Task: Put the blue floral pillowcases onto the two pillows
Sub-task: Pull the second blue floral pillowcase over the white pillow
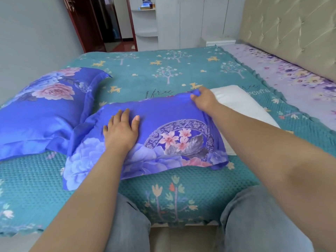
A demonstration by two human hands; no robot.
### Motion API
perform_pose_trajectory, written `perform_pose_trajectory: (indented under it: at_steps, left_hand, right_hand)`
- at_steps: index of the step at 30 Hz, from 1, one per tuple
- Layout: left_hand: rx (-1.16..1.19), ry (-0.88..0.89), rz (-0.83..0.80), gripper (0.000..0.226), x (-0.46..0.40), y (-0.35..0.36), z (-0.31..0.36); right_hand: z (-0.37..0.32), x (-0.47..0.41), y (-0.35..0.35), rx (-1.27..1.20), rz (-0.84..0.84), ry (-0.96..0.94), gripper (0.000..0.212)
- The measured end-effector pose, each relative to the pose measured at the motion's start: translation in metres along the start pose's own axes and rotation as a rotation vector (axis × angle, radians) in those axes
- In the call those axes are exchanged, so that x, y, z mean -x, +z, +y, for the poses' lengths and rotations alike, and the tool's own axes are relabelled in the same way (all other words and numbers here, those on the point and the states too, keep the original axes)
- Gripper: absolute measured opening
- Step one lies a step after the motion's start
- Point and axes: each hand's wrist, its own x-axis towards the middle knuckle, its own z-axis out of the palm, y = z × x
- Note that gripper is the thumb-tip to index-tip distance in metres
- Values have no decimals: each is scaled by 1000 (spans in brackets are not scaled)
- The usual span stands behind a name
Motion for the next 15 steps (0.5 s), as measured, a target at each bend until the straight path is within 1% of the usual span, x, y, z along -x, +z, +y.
perform_pose_trajectory:
  at_steps: [2,5,7,9,12,15]
  left_hand:
    - [-45,-2,-91,67,-1,4,0]
    - [-99,-4,-191,75,-2,9,-6]
    - [-113,-18,-214,78,0,8,-9]
    - [-138,-12,-199,80,3,6,-12]
    - [-180,65,-127,78,11,2,-10]
    - [-159,238,-104,79,22,0,1]
  right_hand:
    - [25,-4,-17,7,127,40,37]
    - [57,-3,-37,42,200,134,32]
    - [71,3,-43,48,235,186,28]
    - [81,11,-43,96,249,200,26]
    - [83,22,-42,119,240,227,33]
    - [74,28,-43,90,152,285,52]
